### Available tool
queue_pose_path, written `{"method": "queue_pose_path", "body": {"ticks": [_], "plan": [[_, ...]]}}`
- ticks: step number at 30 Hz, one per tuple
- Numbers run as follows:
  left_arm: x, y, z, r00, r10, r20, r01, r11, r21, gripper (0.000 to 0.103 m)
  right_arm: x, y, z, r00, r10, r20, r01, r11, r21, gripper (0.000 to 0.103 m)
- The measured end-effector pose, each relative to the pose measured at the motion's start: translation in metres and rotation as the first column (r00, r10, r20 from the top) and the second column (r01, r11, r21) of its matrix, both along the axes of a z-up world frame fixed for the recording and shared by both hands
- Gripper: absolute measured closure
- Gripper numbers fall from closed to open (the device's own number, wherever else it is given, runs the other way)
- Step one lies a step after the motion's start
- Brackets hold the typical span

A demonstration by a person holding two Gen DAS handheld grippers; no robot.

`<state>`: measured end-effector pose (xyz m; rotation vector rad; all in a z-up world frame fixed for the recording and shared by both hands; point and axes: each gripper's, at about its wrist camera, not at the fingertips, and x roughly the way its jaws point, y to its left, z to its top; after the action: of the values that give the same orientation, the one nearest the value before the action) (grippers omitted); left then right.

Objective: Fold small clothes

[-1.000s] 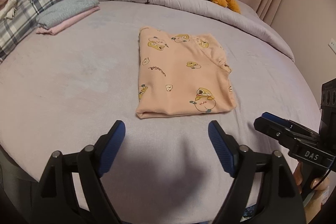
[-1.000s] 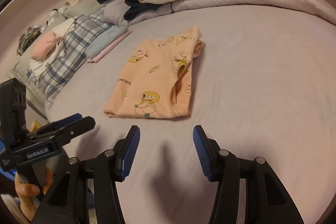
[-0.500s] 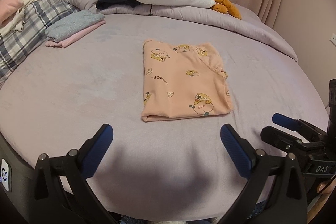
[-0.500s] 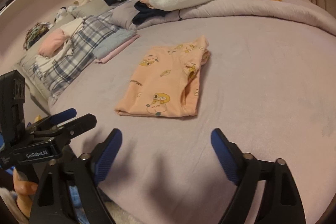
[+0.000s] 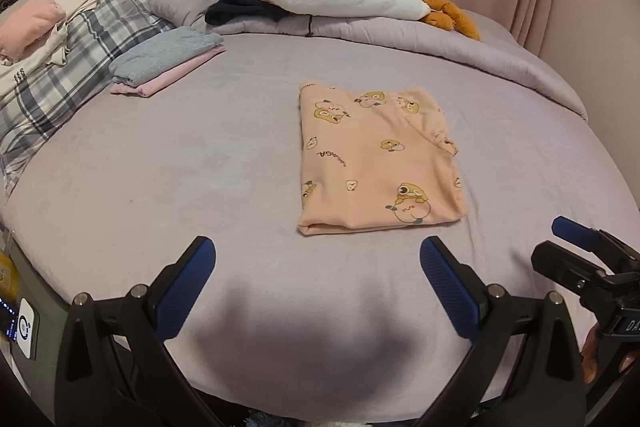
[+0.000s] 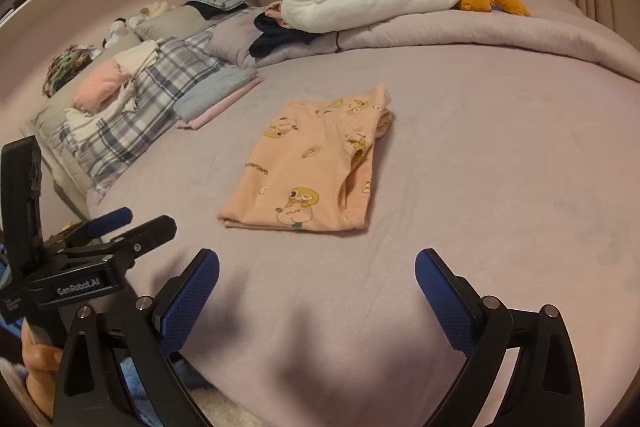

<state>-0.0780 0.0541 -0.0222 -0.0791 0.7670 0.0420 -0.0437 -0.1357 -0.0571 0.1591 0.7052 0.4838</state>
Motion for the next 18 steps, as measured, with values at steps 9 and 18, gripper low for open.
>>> {"method": "queue_pose_path", "body": {"ticks": [9, 18], "plan": [[-0.0012, 0.0031, 0.0029, 0.998, 0.054, 0.010, -0.054, 0.998, 0.017, 0.001, -0.0003, 0.0015, 0.0008, 0.998, -0.055, 0.019, 0.056, 0.997, -0.051, 0.001], [-0.0007, -0.0017, 0.0010, 0.999, 0.042, -0.015, -0.042, 0.999, 0.009, 0.000, 0.0005, 0.0032, 0.0023, 0.998, -0.056, 0.009, 0.056, 0.997, -0.056, 0.001]]}}
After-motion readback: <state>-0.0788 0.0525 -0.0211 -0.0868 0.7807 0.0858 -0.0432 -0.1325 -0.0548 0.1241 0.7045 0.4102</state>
